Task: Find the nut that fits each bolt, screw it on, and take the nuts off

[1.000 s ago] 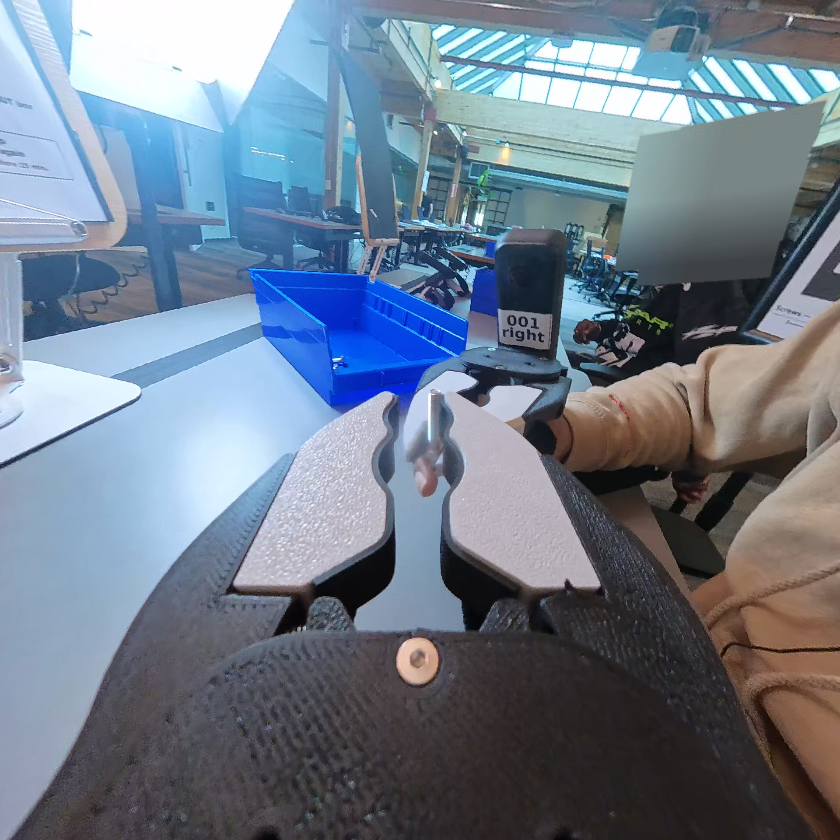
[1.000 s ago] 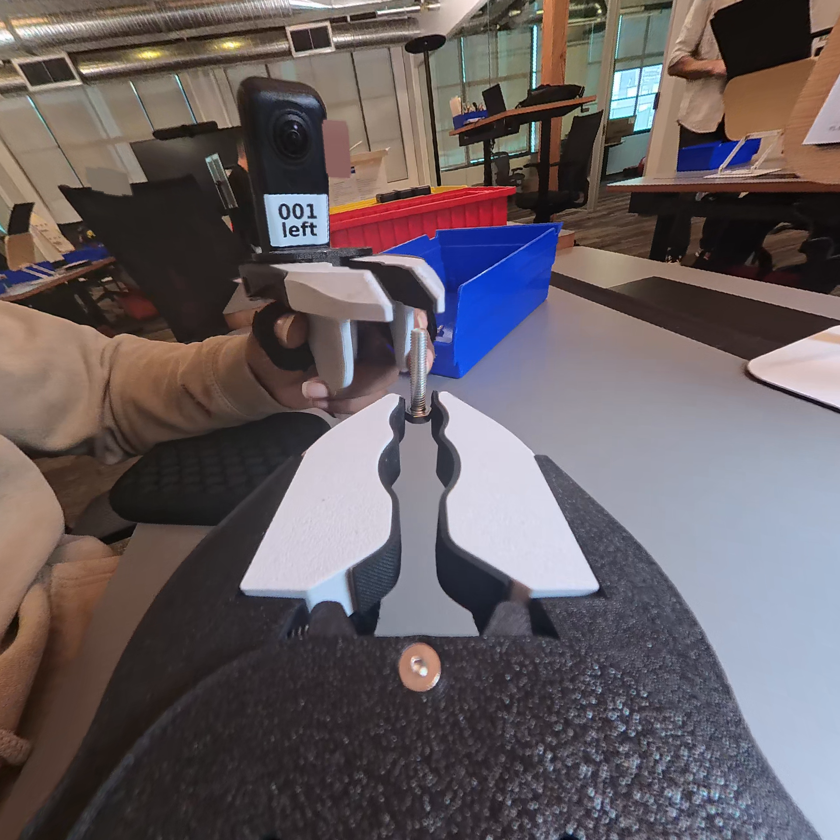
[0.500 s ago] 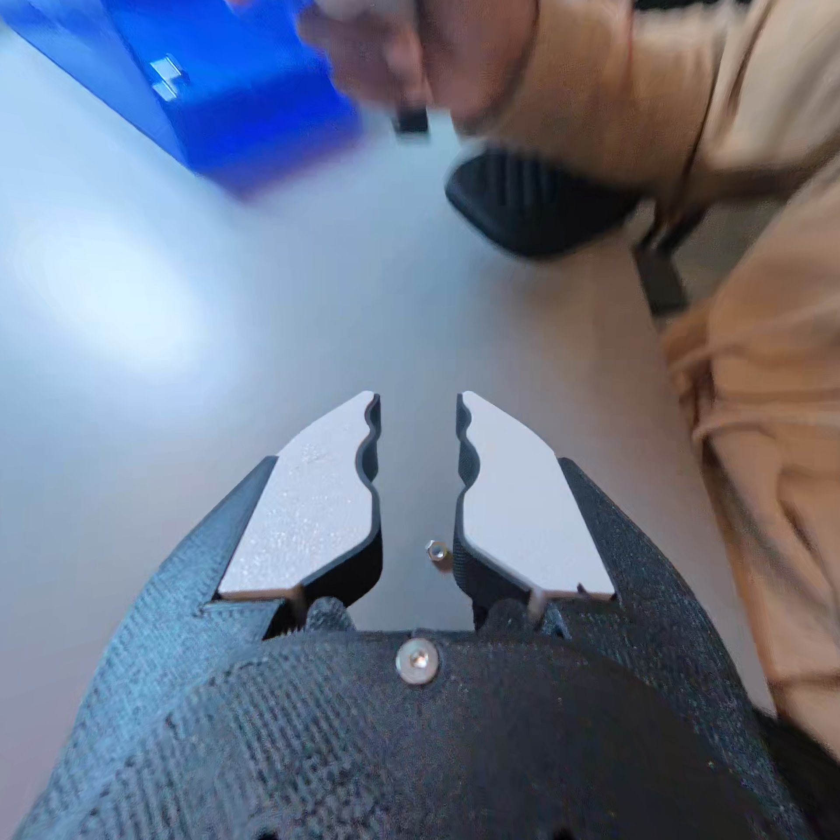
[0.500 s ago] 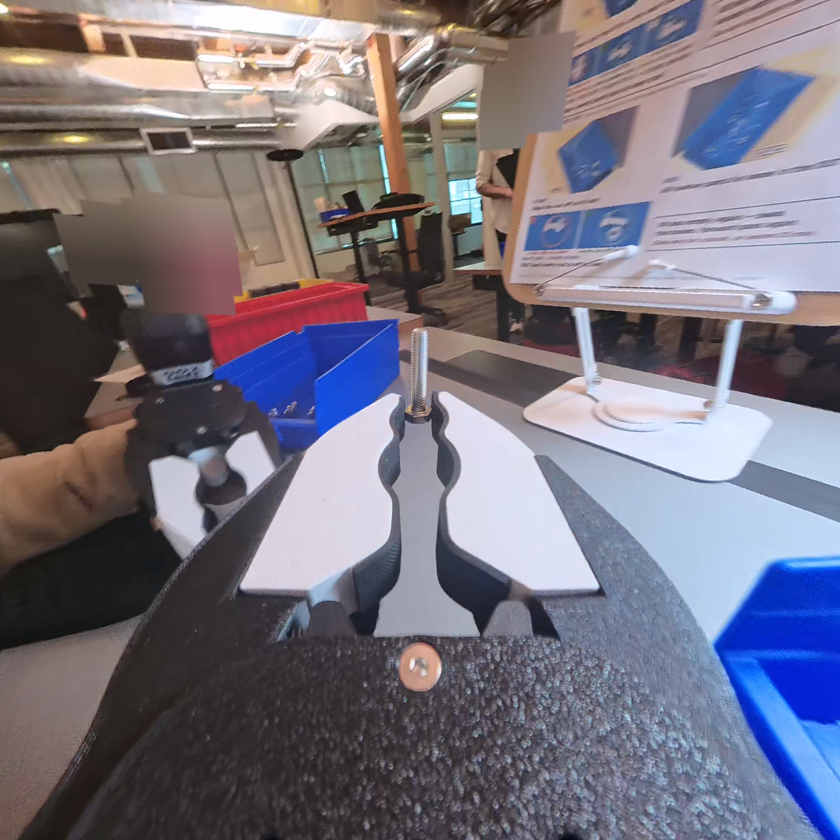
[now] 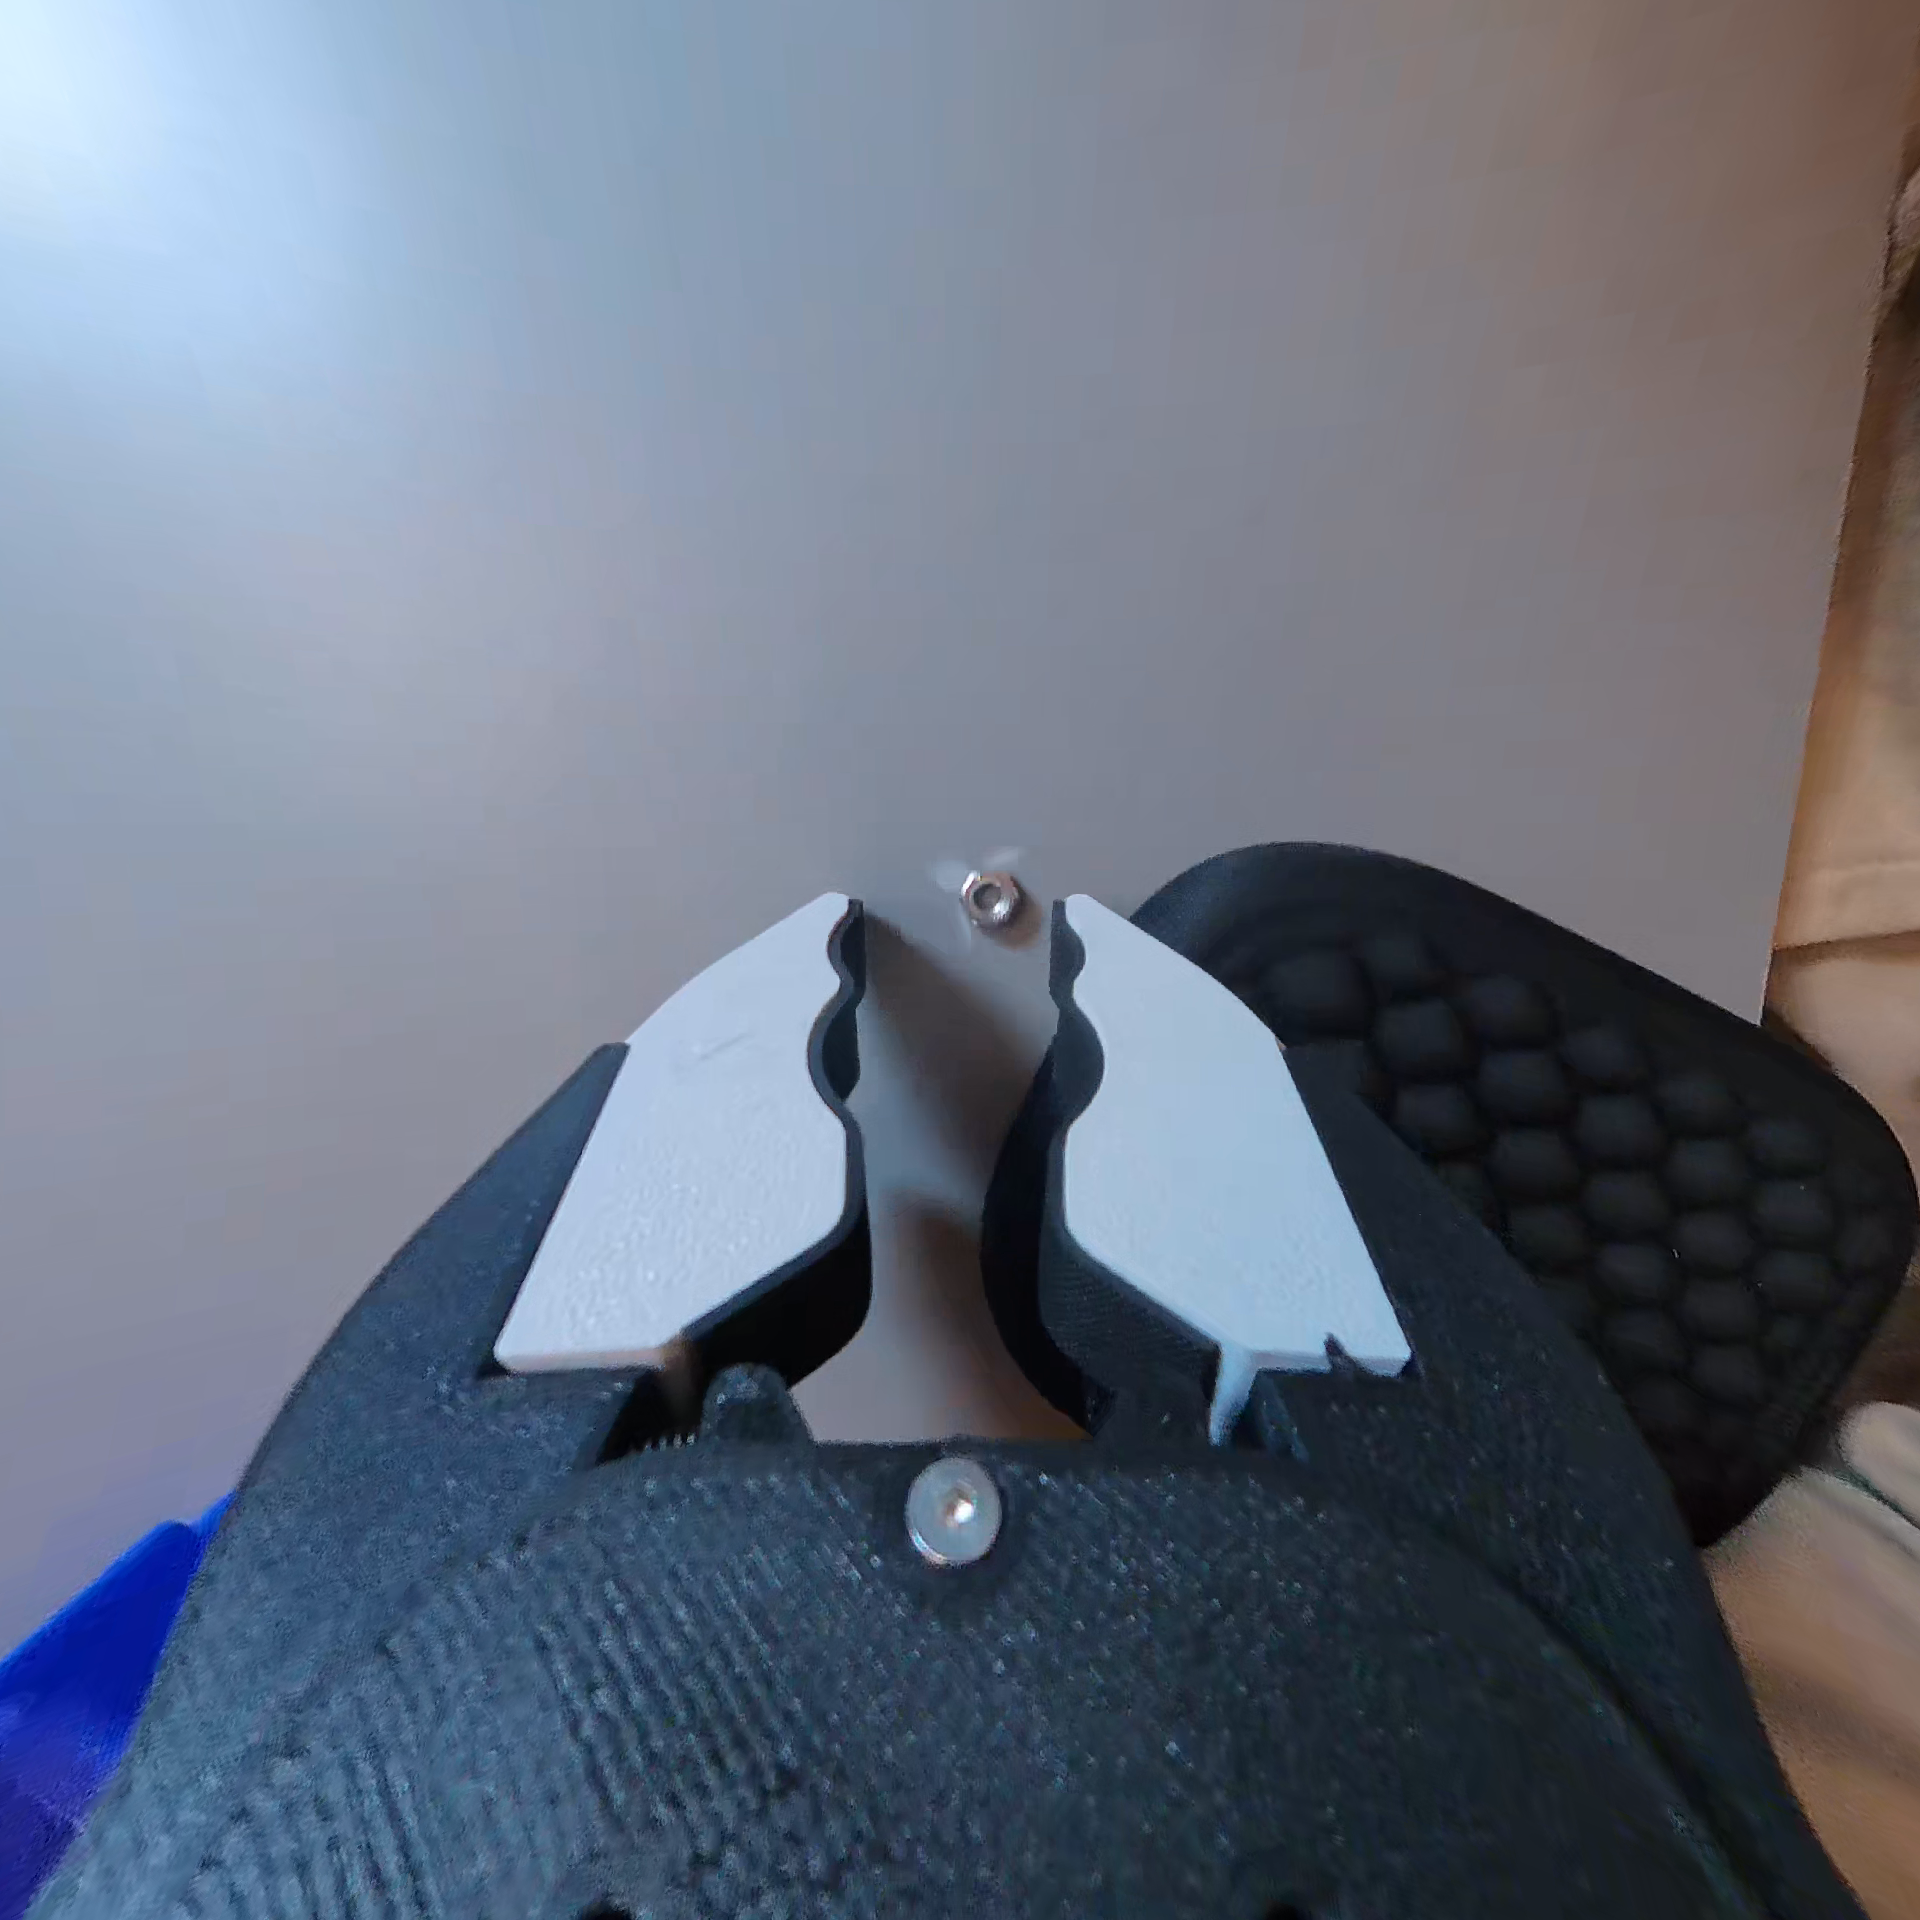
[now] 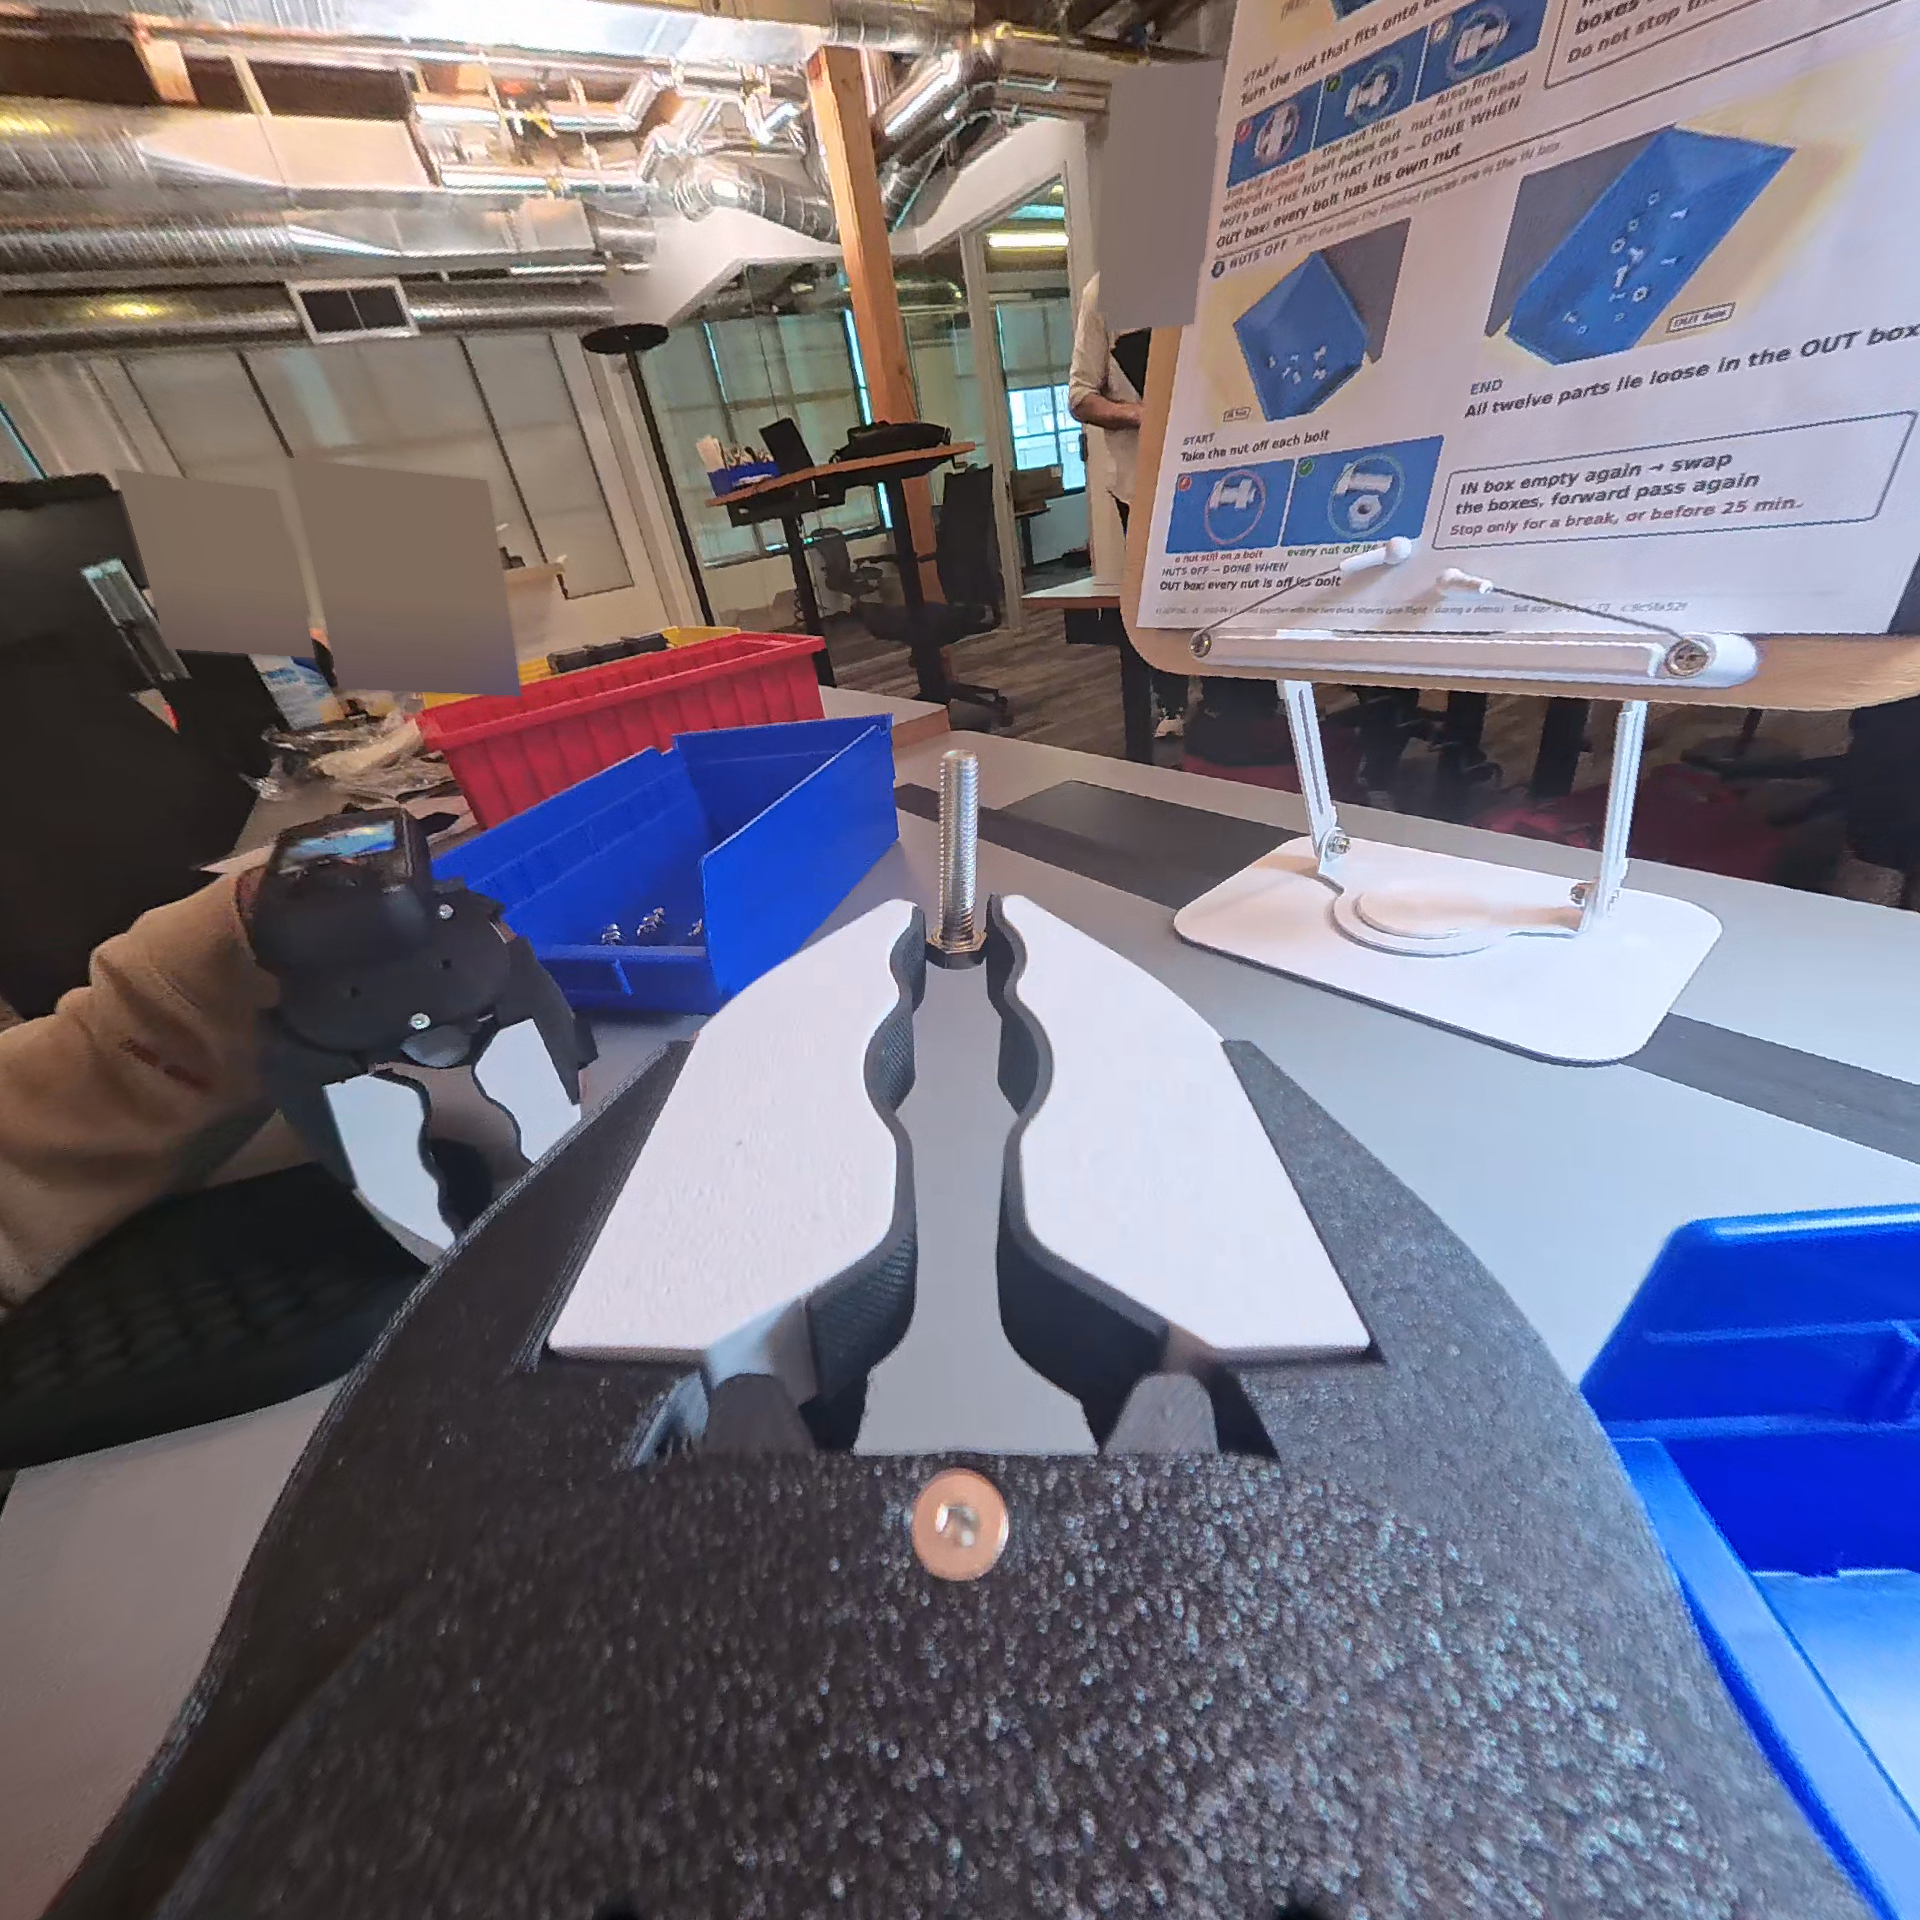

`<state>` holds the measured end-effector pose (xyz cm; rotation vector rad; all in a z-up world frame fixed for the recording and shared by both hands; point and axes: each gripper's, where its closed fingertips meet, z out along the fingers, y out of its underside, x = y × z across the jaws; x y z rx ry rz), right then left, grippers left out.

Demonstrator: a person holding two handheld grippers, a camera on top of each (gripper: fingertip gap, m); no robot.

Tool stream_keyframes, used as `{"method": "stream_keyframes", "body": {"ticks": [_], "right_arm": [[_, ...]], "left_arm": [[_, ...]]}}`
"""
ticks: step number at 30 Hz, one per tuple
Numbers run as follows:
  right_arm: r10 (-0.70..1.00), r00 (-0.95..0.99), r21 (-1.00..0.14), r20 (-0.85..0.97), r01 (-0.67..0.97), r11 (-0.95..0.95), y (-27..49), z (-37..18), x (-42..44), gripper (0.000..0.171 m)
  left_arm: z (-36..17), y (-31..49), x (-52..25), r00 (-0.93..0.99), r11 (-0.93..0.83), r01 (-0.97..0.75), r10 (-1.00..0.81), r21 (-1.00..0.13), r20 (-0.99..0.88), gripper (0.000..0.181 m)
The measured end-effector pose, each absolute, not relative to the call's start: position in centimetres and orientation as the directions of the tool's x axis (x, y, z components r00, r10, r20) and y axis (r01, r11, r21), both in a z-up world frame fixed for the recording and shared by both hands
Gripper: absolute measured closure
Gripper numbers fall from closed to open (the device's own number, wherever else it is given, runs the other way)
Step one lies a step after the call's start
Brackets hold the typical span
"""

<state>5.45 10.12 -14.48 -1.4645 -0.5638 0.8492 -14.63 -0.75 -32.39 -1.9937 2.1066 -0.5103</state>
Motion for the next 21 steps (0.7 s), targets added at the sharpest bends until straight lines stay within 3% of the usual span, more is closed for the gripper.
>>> {"method": "stream_keyframes", "body": {"ticks": [12, 14, 18, 21], "right_arm": [[0.747, 0.641, -0.98, -0.173, -0.191, -0.063, 10.9, -12.4, 8.3, 0.16], [0.697, 0.698, -0.985, -0.163, -0.162, -0.068, 12.0, -11.1, 11.2, 0.16], [0.449, 0.893, -0.963, -0.01, 0.111, -0.244, 16.6, -12.9, 20.4, 0.161], [0.316, 0.928, -0.729, 0.196, 0.354, -0.586, 20.0, -19.3, 28.0, 0.16]], "left_arm": [[-32.6, -1.4, -14.2, -0.126, 0.089, -0.93, -0.989, -0.356, 0.082, 0.171], [-32.1, -0.9, -13.1, -0.138, 0.109, -0.905, -0.99, -0.411, 0.041, 0.171], [-29.6, -0.1, -9.9, -0.125, 0.117, -0.802, -0.992, -0.586, -0.026, 0.171], [-28.0, 0.9, -7.3, -0.071, 0.104, -0.69, -0.995, -0.716, -0.077, 0.171]]}}
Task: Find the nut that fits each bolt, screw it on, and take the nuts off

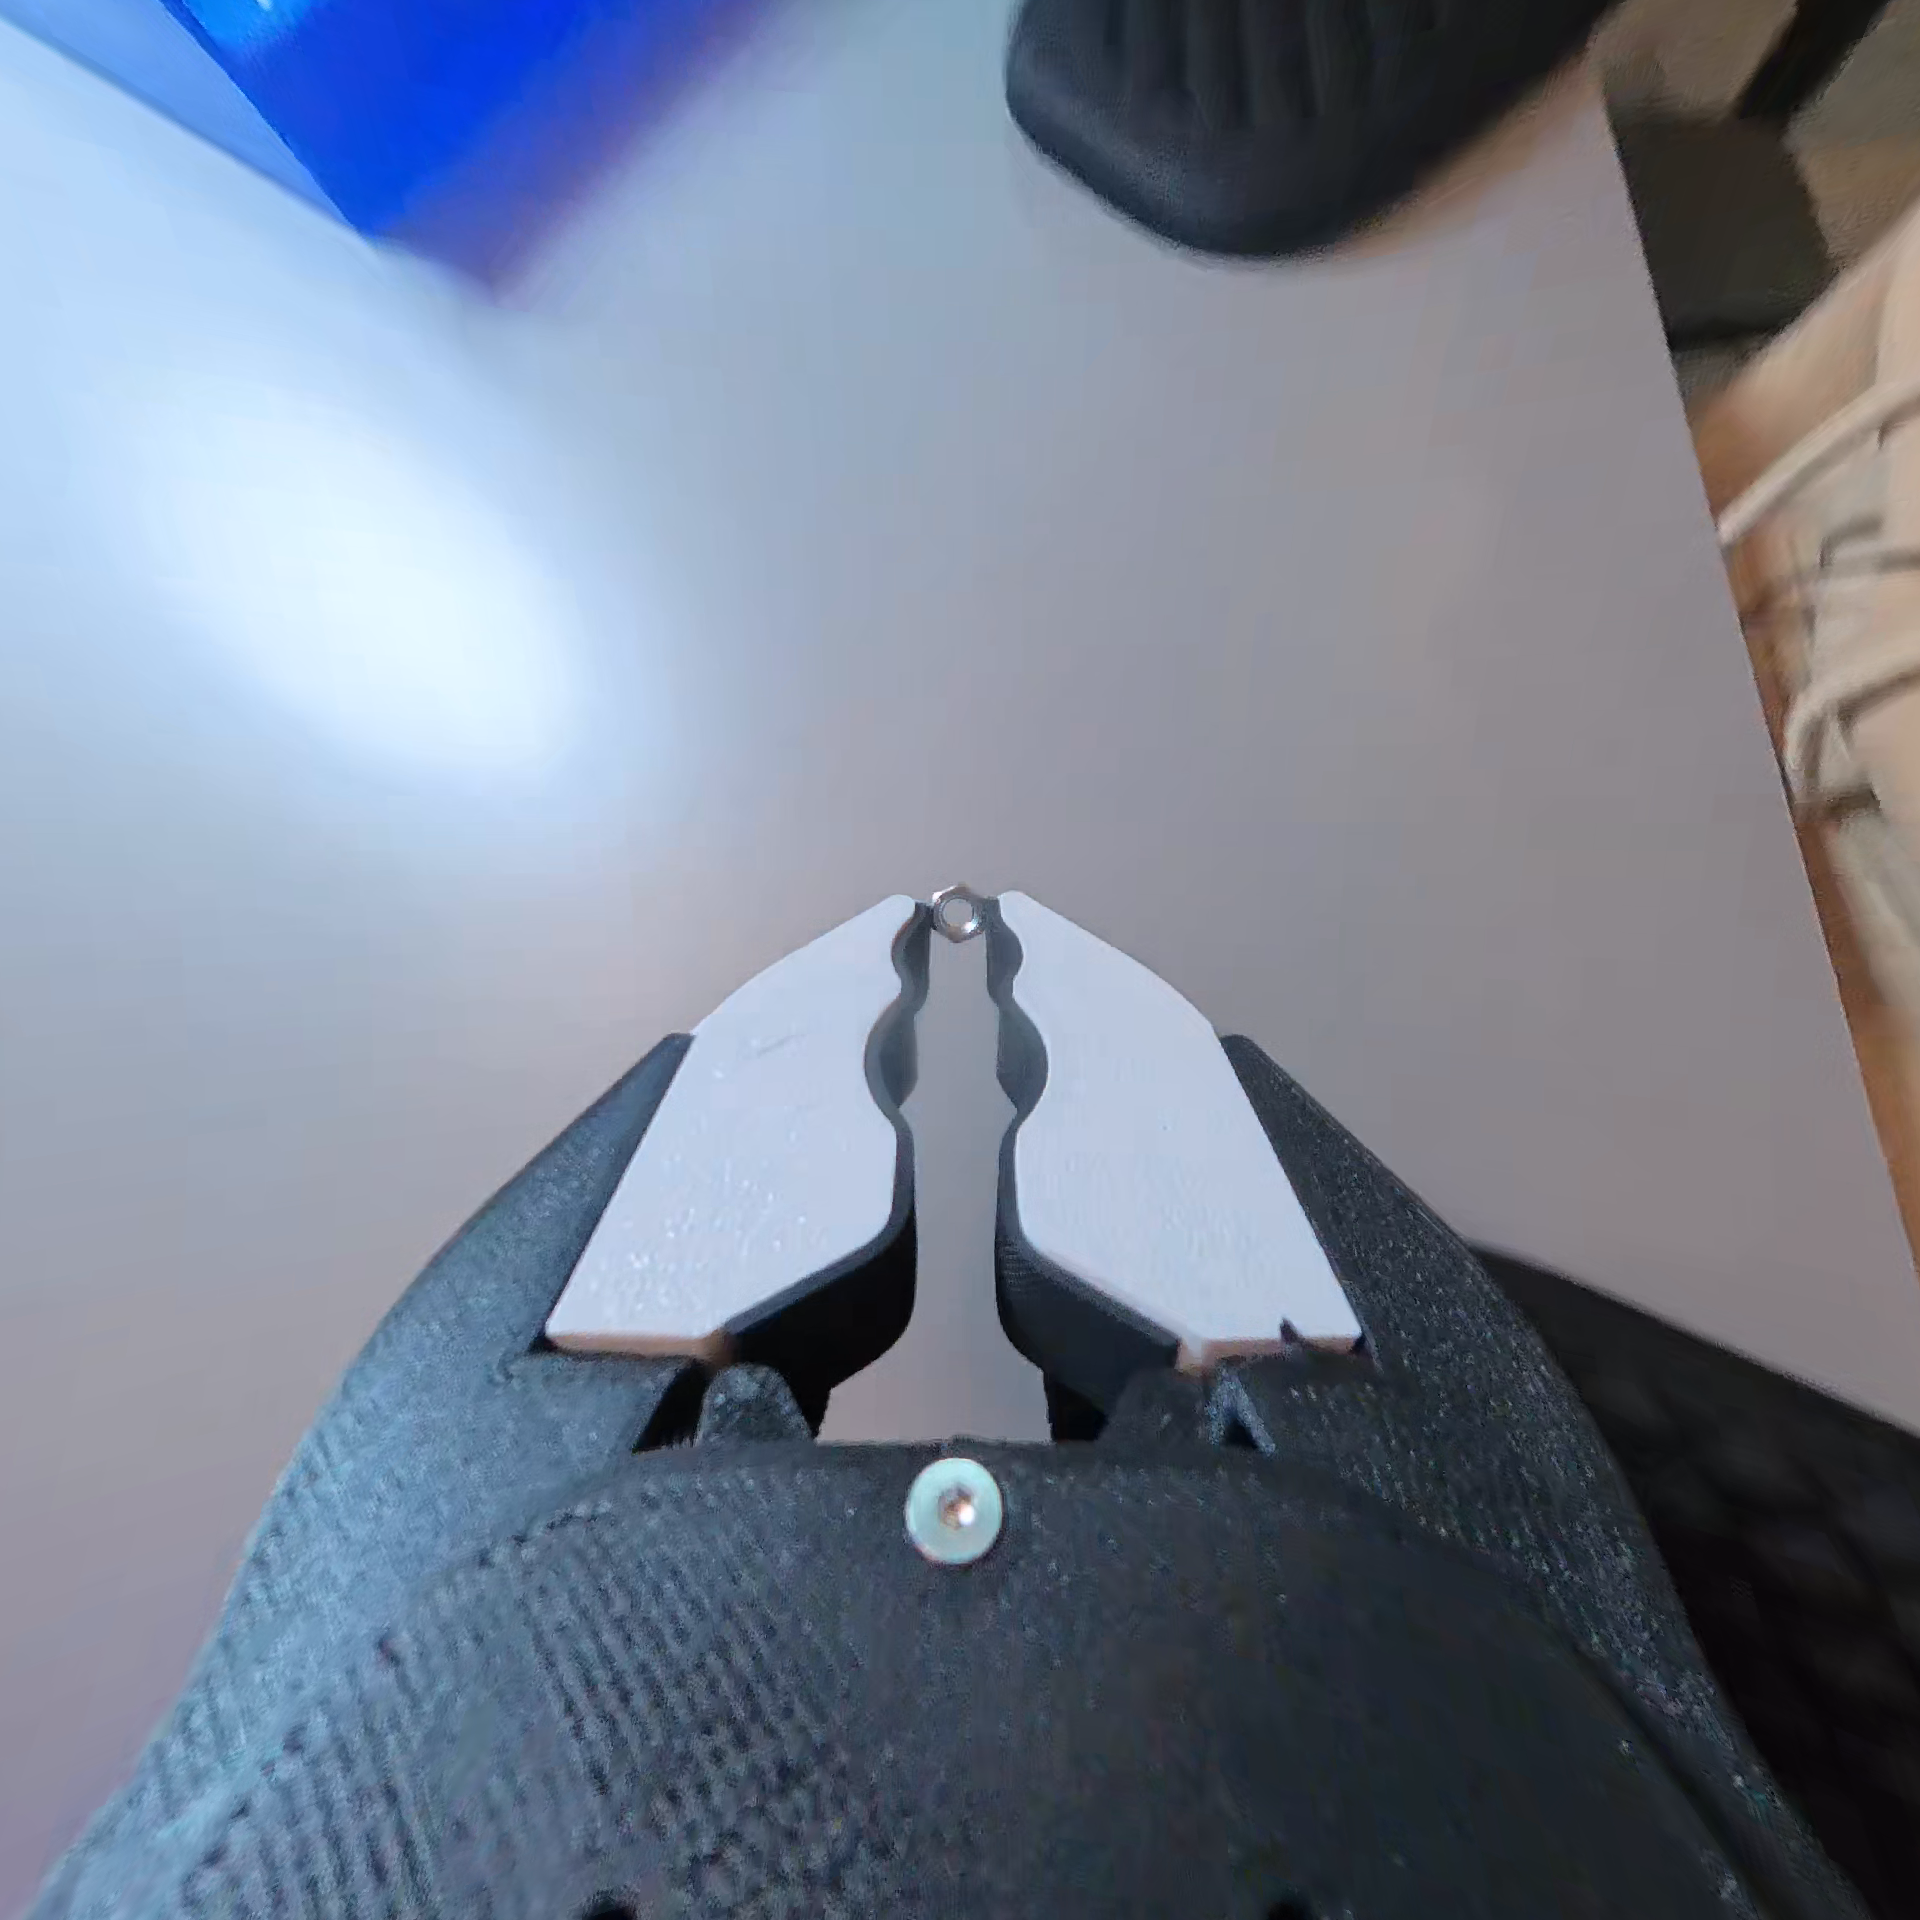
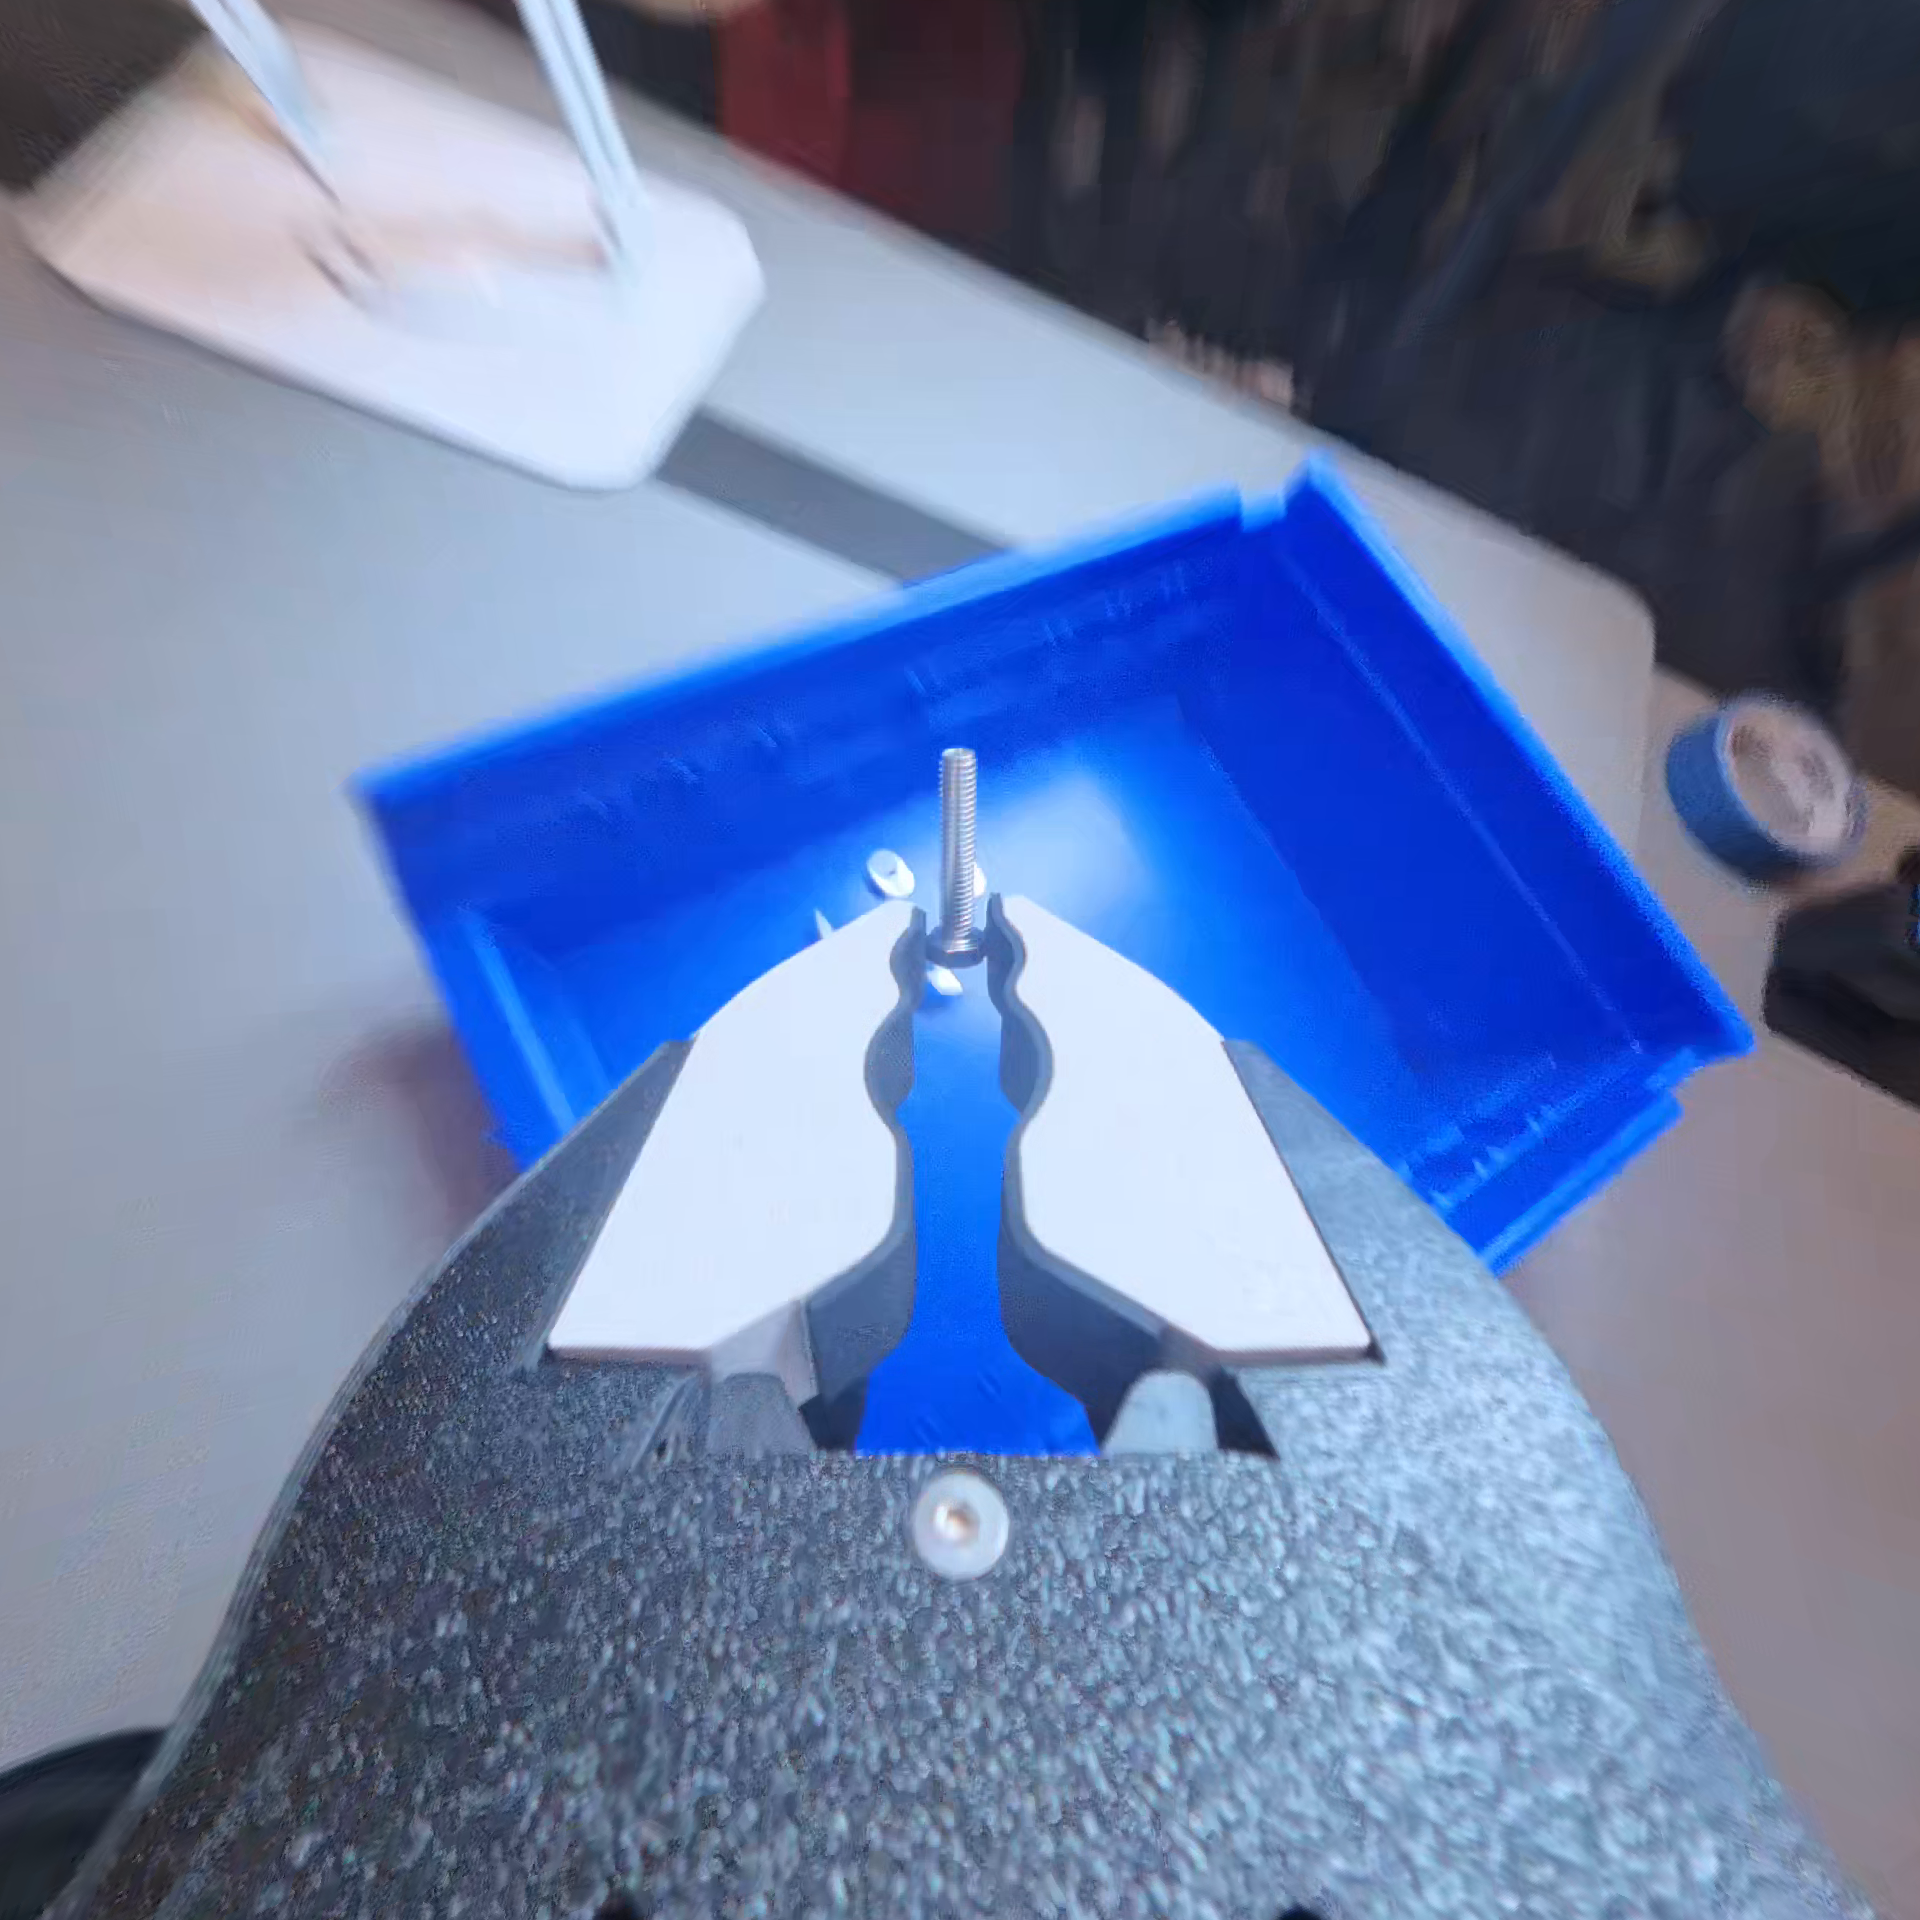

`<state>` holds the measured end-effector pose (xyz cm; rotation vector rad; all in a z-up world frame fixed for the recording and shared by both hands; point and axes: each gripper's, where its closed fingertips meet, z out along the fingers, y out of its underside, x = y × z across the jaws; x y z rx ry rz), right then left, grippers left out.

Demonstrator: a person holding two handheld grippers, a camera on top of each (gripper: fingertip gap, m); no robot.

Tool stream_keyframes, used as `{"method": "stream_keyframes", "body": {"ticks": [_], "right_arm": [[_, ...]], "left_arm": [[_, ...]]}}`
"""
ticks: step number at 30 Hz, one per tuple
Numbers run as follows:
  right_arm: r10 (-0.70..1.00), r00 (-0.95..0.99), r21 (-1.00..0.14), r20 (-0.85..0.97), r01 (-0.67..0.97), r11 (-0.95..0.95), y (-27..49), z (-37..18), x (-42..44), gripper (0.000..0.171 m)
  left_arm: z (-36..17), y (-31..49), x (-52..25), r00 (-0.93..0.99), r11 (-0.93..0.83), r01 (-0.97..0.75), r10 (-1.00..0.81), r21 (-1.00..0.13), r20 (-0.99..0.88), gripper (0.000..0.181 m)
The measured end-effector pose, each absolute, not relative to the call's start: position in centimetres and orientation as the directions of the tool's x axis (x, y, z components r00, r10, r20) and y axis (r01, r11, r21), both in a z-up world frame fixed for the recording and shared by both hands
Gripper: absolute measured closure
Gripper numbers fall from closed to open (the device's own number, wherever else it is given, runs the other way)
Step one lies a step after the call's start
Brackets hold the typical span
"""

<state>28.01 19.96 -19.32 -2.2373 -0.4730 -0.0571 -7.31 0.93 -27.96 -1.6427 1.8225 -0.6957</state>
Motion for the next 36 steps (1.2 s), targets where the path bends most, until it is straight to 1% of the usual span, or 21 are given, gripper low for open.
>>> {"method": "stream_keyframes", "body": {"ticks": [1, 2, 4, 6, 9, 13, 18, 20, 22, 23, 25, 27, 28, 29, 31, 34, 36], "right_arm": [[0.312, 0.929, -0.634, 0.198, 0.364, -0.682, 20.6, -21.5, 29.6, 0.16], [0.316, 0.933, -0.563, 0.173, 0.357, -0.745, 21.2, -23.4, 30.6, 0.16], [0.319, 0.939, -0.427, 0.131, 0.343, -0.837, 22.0, -26.6, 31.8, 0.159], [0.301, 0.943, -0.328, 0.14, 0.331, -0.885, 22.7, -28.8, 32.9, 0.16], [0.26, 0.962, -0.256, 0.087, 0.274, -0.927, 23.6, -30.7, 32.9, 0.16], [0.23, 0.969, -0.167, 0.085, 0.242, -0.956, 23.3, -31.5, 33.1, 0.16], [0.25, 0.963, -0.042, 0.104, 0.255, -0.966, 21.2, -32.0, 33.3, 0.16], [0.257, 0.958, -0.016, 0.125, 0.261, -0.965, 20.7, -32.1, 33.4, 0.16], [0.27, 0.959, 0.0, 0.087, 0.271, -0.963, 20.0, -32.1, 32.7, 0.159], [0.282, 0.957, 0.003, 0.074, 0.282, -0.959, 19.7, -31.9, 32.4, 0.15], [0.328, 0.944, -0.01, 0.041, 0.329, -0.944, 19.0, -30.8, 31.3, 0.145], [0.398, 0.917, -0.047, 0.024, 0.399, -0.916, 18.3, -29.0, 29.9, 0.136], [0.429, 0.902, -0.08, 0.04, 0.431, -0.899, 18.1, -28.0, 29.2, 0.131], [0.459, 0.887, -0.133, 0.052, 0.461, -0.877, 18.1, -26.8, 28.3, 0.131], [0.524, 0.851, -0.282, 0.045, 0.514, -0.81, 18.0, -24.4, 24.9, 0.131], [0.684, 0.73, -0.528, 0.021, 0.589, -0.612, 16.0, -20.8, 17.1, 0.133], [0.785, 0.618, -0.691, -0.041, 0.55, -0.469, 13.0, -18.8, 10.6, 0.137]], "left_arm": [[-27.6, 1.2, -6.5, -0.046, 0.092, -0.652, -0.996, -0.753, -0.083, 0.171], [-27.3, 1.6, -5.9, -0.014, 0.073, -0.618, -0.997, -0.783, -0.082, 0.171], [-27.2, 1.7, -5.0, 0.013, 0.043, -0.572, -0.998, -0.819, -0.062, 0.171], [-27.4, 2.1, -4.5, 0.05, 0.019, -0.54, -0.997, -0.842, -0.055, 0.171], [-27.7, 2.7, -4.4, 0.082, 0.0, -0.518, -0.995, -0.856, -0.049, 0.171], [-28.0, 2.8, -4.6, 0.083, -0.019, -0.516, -0.996, -0.856, -0.028, 0.171], [-28.4, 2.4, -4.4, 0.067, -0.01, -0.526, -0.997, -0.85, -0.029, 0.171], [-28.4, 2.2, -4.4, 0.062, -0.001, -0.53, -0.997, -0.848, -0.038, 0.171], [-28.2, 2.2, -4.4, 0.066, 0.008, -0.523, -0.997, -0.853, -0.049, 0.171], [-28.0, 2.2, -4.4, 0.07, 0.012, -0.515, -0.996, -0.857, -0.056, 0.171], [-27.6, 2.3, -4.4, 0.08, 0.017, -0.496, -0.995, -0.868, -0.065, 0.171], [-27.3, 2.4, -4.4, 0.088, 0.015, -0.486, -0.994, -0.874, -0.065, 0.171], [-27.2, 2.5, -4.4, 0.094, 0.016, -0.481, -0.993, -0.876, -0.07, 0.171], [-27.1, 2.6, -4.4, 0.1, 0.022, -0.476, -0.992, -0.879, -0.079, 0.171], [-26.7, 2.7, -4.4, 0.112, 0.033, -0.463, -0.989, -0.886, -0.096, 0.171], [-25.7, 3.0, -4.4, 0.144, 0.067, -0.432, -0.979, -0.899, -0.142, 0.171], [-24.5, 3.3, -4.4, 0.181, 0.122, -0.405, -0.961, -0.906, -0.21, 0.171]]}}
